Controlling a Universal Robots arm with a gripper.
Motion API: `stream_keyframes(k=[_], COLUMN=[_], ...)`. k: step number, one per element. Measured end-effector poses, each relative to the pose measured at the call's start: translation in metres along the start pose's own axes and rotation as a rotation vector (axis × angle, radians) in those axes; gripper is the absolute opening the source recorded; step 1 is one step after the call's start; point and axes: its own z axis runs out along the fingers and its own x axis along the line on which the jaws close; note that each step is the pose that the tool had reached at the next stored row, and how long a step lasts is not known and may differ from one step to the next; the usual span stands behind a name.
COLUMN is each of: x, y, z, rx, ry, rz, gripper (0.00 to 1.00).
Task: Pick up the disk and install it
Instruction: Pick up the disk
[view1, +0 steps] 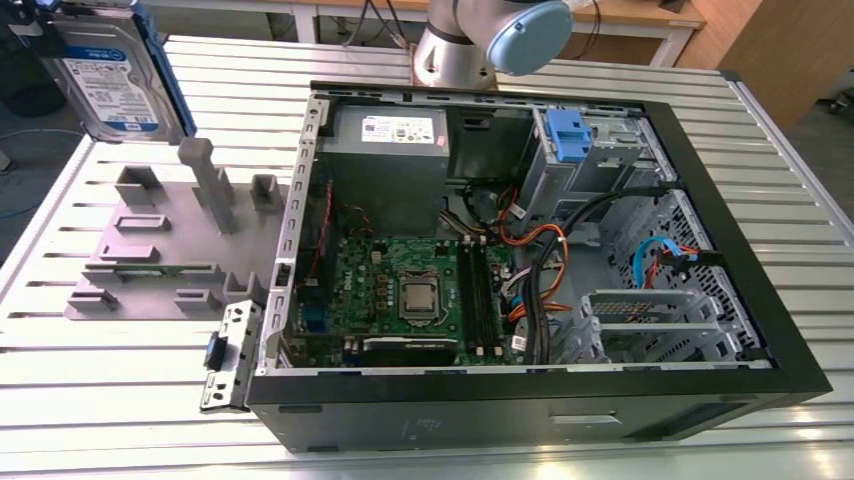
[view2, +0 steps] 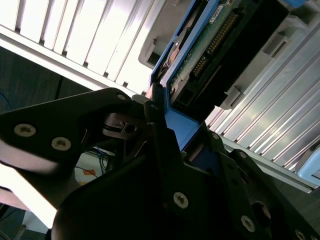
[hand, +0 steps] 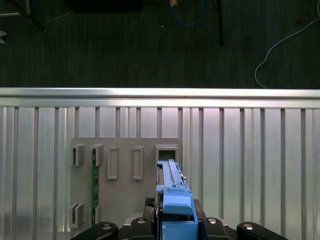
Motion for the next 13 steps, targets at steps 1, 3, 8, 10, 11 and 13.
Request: stream_keyframes(k=[1,3,8,10,11,13], x=[0.0,0.0,0.0,0.0,0.0,0.0], y=[0.0,0.0,0.0,0.0,0.0,0.0], z=[-0.0002,-0.0005,-0.0012,-0.0015,-0.0017,-0.0023], rx=[0.0,0.0001,0.0,-0.0001,0.0,-0.0001], ry=[0.0,0.0,0.0,0.0001,0.0,0.0], rz=[0.0,0.0,0.0,0.0,0.0,0.0], gripper=[0.37,0.37,0.37,0.37,0.37,0.37])
